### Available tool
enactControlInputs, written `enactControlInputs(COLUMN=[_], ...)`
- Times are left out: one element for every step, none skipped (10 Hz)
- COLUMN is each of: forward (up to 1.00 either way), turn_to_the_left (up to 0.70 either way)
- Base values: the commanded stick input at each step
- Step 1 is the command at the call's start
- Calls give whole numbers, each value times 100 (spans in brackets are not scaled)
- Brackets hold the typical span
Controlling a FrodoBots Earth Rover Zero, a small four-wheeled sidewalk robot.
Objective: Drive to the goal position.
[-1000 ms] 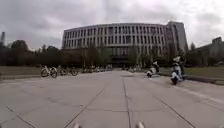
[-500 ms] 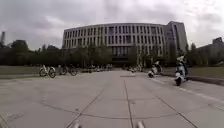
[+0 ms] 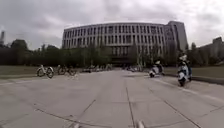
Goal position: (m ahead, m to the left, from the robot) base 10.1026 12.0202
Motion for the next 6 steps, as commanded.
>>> enactControlInputs(forward=[45,45,45,45,45,45], turn_to_the_left=[0,0,0,0,0,0])
